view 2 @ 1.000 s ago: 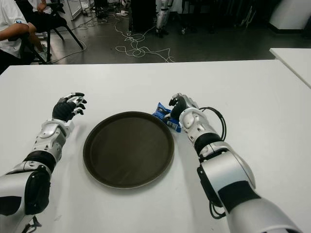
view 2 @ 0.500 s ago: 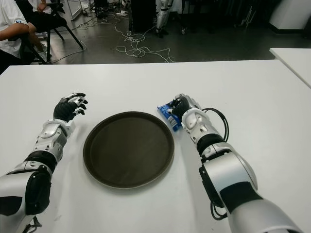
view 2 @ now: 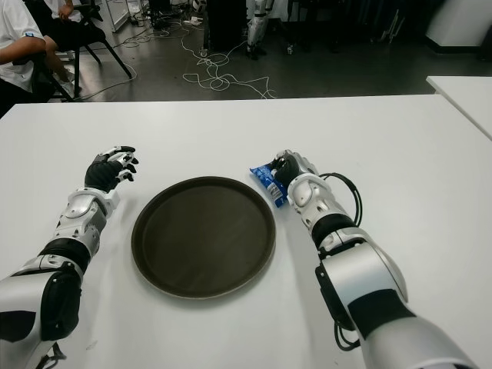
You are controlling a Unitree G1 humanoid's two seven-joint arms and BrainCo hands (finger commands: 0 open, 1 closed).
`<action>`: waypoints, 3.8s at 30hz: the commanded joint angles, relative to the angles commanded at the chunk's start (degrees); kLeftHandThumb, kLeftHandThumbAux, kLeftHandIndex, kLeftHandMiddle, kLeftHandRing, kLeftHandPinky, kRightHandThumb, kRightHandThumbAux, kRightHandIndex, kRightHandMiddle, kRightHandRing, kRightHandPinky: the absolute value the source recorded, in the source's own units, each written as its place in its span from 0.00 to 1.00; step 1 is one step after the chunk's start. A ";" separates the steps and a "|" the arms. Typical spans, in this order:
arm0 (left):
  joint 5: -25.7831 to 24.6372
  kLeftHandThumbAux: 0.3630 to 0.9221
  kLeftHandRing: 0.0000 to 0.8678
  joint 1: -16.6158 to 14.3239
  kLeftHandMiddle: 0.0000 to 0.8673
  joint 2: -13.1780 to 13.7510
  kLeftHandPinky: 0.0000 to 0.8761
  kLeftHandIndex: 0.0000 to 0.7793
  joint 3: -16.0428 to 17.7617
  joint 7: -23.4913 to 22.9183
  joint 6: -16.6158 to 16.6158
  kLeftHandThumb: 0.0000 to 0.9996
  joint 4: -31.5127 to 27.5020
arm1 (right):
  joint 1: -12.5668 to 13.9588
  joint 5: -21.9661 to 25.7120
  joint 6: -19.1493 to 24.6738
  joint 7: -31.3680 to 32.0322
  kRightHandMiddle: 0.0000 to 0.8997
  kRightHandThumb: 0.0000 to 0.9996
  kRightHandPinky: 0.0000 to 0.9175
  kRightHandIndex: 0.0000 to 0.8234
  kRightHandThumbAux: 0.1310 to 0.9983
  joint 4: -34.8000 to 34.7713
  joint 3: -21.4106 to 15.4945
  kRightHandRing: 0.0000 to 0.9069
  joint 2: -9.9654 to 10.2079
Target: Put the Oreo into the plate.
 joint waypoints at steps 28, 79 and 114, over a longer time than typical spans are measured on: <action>0.30 0.63 0.72 0.07 0.68 0.10 0.77 0.55 -0.46 -0.38 -0.16 0.70 -0.02 | 0.67 -0.97 1.27 -2.46 0.32 0.04 0.42 0.31 0.78 0.02 2.98 0.46 0.75; 0.13 0.63 0.71 -0.08 0.67 0.25 0.75 0.54 -0.17 -0.01 0.11 0.70 0.20 | 0.44 -0.97 1.94 -4.66 0.14 0.00 0.23 0.22 0.72 0.25 2.38 0.16 0.81; 0.29 0.63 0.72 0.25 0.68 1.23 0.77 0.55 -0.31 -1.08 0.36 0.70 0.23 | -3.55 6.57 -1.44 3.50 0.24 0.00 0.29 0.26 0.81 -0.57 -6.79 0.25 -3.20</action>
